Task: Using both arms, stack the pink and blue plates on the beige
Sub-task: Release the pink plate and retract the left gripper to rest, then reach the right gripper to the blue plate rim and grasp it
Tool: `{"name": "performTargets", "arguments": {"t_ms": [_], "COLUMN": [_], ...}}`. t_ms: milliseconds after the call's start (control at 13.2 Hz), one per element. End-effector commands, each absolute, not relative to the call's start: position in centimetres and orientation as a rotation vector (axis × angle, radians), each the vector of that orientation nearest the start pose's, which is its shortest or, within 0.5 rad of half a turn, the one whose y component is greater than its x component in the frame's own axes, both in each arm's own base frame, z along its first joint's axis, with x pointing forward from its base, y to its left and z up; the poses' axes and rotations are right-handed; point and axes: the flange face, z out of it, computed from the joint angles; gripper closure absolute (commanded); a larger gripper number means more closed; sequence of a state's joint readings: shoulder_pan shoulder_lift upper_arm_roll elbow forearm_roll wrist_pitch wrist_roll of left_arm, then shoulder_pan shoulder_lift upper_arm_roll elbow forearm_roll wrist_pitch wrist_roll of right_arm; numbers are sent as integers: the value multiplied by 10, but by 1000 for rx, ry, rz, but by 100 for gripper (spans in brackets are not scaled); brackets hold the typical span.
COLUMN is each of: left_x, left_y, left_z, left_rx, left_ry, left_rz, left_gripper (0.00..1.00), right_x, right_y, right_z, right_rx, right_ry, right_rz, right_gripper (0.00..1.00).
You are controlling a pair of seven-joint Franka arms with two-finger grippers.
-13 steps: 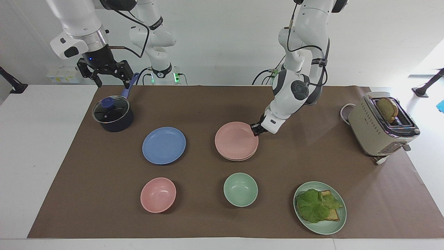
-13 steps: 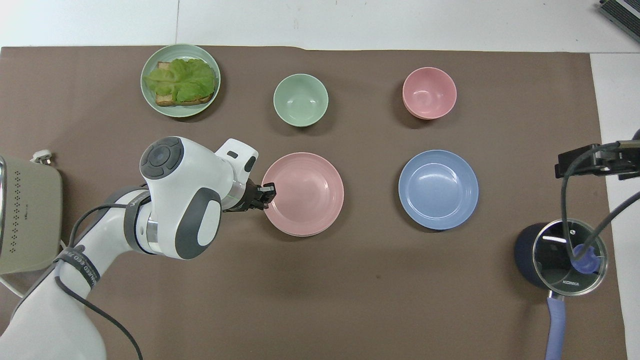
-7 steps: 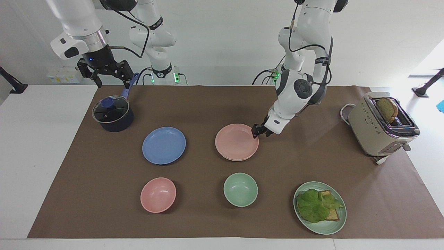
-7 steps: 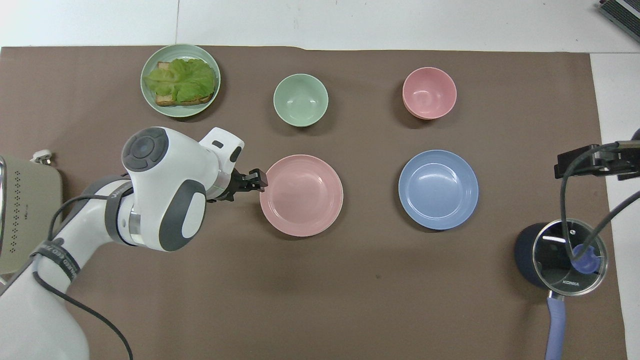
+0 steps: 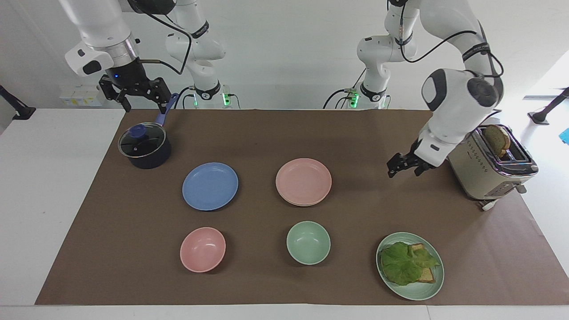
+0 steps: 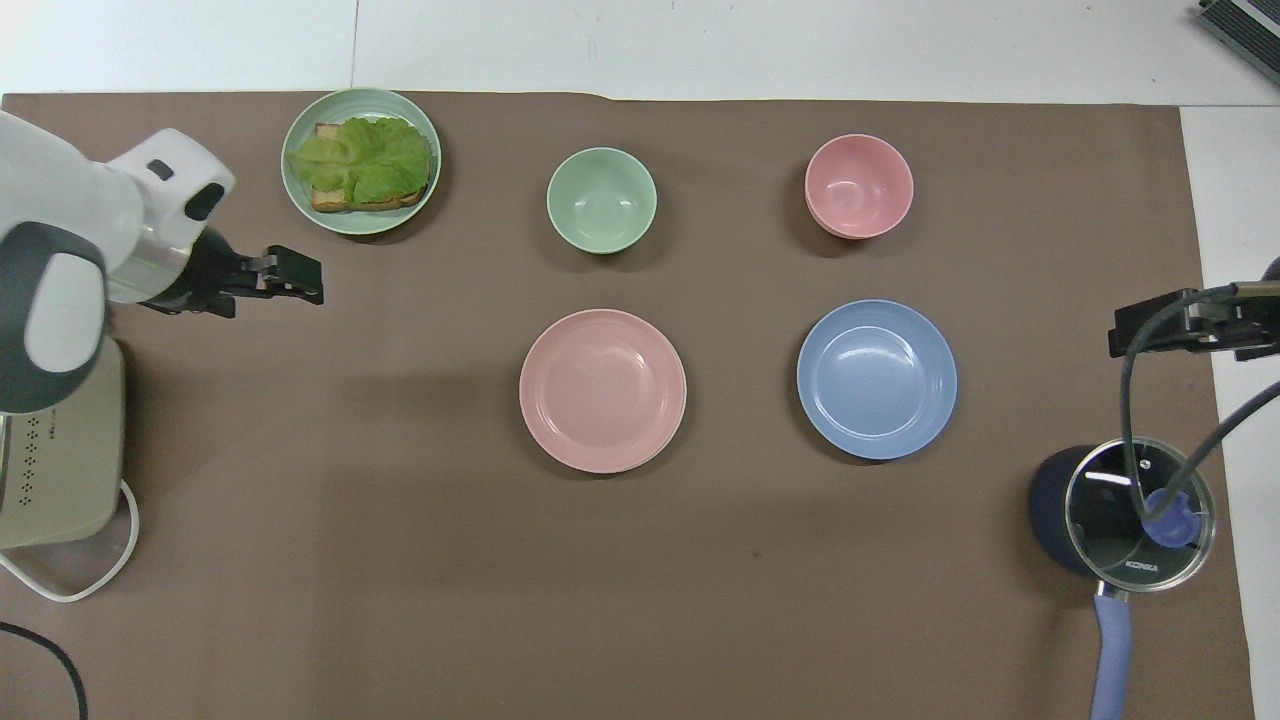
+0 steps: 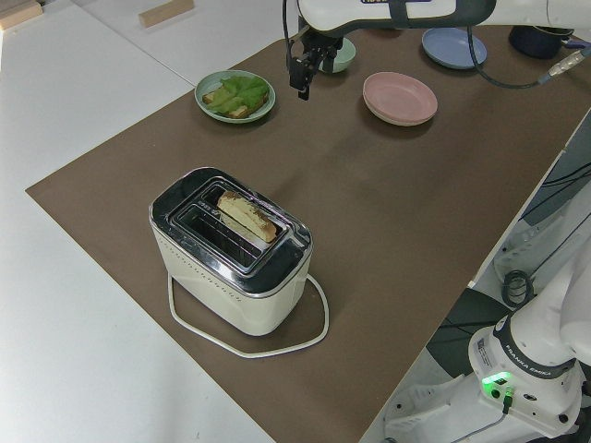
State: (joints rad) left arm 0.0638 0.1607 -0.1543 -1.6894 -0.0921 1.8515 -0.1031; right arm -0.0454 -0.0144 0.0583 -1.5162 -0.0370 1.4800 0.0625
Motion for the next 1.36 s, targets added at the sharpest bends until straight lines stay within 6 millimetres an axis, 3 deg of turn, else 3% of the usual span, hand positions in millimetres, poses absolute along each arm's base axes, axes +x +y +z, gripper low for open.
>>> {"name": "performTargets", "arguments": {"t_ms": [0,151,378,530,757,908,1059,1286], "left_x": [610,605,574,559,544,544,544,544], "left_y": [-32,-24,-28,-25,-24,-25,-25,-27], "left_z": [557,579,637,646,632,633,635,636], "left_rx": [-3167,-3139,-3129,-3118,-3110,-3111,-3112,-3114], "left_ry": [38,48,69,200,218,213,218,208], "left_rz": [9,26,-102,-67,-46,-58,-66,-49], "left_gripper": [0,0,0,0,0,0,0,0], "right_x": [538,538,538,540,543,551,560,575], "right_y": [1,1,1,1,1,-2,1,-2], "right_z": [650,650,650,650,636,614,576,492], "right_rx": [-3151,-3151,-3151,-3150,-3151,-3151,-3150,-3147], "right_ry": [61,61,61,64,65,59,55,57], "right_rz": [26,26,24,-2,-56,-84,-97,-75], "right_gripper": [0,0,0,0,0,0,0,0]}}
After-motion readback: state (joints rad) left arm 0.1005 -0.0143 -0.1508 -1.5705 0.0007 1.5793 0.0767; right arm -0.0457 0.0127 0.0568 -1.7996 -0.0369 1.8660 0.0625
